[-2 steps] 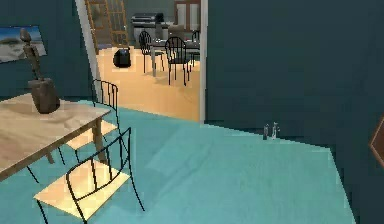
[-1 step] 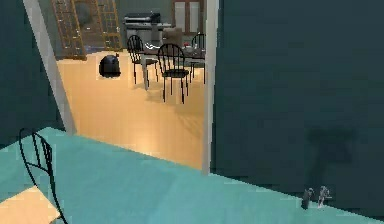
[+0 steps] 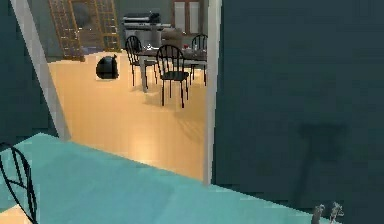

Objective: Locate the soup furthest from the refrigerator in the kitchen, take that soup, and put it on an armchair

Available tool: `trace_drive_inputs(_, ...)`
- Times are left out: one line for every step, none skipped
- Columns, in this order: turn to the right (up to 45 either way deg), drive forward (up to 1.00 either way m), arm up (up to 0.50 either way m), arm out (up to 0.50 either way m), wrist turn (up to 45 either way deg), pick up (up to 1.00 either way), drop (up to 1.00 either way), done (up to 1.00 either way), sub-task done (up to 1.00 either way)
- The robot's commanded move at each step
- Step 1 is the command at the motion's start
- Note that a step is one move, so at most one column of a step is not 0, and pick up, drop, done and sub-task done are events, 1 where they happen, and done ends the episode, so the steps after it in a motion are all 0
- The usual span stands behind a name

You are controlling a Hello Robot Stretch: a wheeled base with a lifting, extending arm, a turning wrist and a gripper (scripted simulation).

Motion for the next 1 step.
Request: trace_drive_inputs(-9.0, 0.00, 0.00, 0.00, 0.0, 0.00, 0.00, 0.00, 0.00)
